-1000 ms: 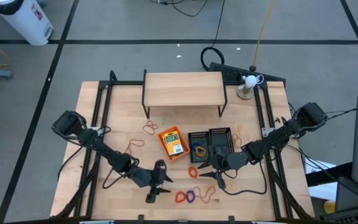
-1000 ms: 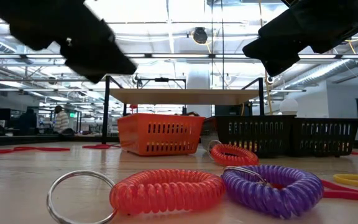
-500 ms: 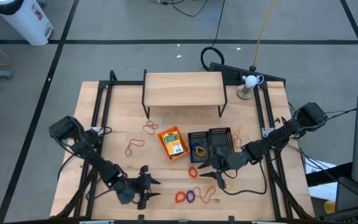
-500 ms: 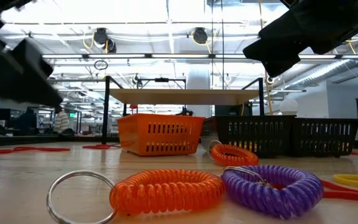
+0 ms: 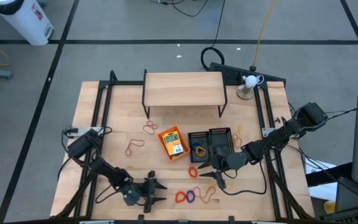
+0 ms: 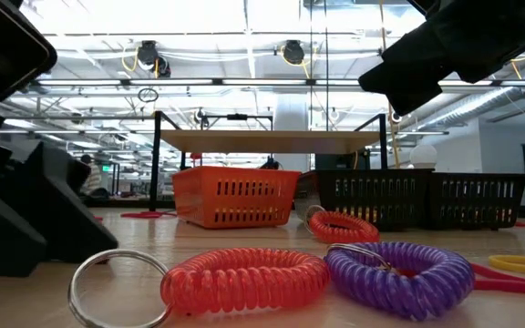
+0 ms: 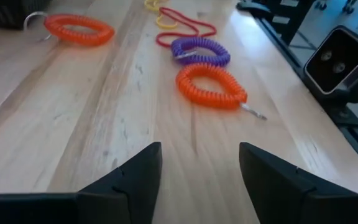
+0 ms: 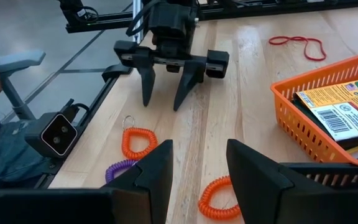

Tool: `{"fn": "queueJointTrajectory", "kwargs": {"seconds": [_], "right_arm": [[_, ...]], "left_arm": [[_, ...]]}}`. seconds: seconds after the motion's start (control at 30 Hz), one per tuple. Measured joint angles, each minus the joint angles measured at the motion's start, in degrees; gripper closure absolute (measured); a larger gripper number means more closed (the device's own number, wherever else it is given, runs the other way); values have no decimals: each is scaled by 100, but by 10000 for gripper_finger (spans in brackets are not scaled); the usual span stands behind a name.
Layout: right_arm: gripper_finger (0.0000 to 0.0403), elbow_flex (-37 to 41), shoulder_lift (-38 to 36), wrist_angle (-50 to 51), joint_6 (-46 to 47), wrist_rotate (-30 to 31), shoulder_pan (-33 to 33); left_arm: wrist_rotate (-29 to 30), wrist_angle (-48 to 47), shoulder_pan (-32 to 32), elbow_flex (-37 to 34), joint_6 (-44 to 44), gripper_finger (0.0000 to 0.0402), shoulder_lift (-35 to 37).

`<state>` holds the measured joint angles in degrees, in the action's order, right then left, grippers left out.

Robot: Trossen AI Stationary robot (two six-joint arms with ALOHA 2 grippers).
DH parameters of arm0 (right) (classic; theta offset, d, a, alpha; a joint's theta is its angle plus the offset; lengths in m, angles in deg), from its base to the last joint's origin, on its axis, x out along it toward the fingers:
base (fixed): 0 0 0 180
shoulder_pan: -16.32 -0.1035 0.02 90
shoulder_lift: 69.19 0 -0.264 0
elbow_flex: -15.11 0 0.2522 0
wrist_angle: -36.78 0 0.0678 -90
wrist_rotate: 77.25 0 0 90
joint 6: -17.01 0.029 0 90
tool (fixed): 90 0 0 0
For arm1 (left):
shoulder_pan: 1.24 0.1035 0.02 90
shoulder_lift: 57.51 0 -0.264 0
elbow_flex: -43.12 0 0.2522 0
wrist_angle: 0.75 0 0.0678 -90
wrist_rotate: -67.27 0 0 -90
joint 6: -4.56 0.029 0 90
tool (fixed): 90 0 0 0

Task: Pick & Place Office Desk Supplies
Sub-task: Put the orange spring keychain into the left black bin

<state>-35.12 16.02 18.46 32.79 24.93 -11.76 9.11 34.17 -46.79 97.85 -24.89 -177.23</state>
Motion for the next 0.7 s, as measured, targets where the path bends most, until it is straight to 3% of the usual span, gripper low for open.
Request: {"fn": "queueJointTrajectory", "kwargs": {"seconds": [0.37, 0.7], "right_arm": [[264, 0, -1, 29, -5, 17, 2], [264, 0, -2, 69, -3, 7, 74]], "left_arm": [[-194, 179, 47, 16, 431, 112, -162], [-588, -18, 331, 355, 887, 111, -176]]}}
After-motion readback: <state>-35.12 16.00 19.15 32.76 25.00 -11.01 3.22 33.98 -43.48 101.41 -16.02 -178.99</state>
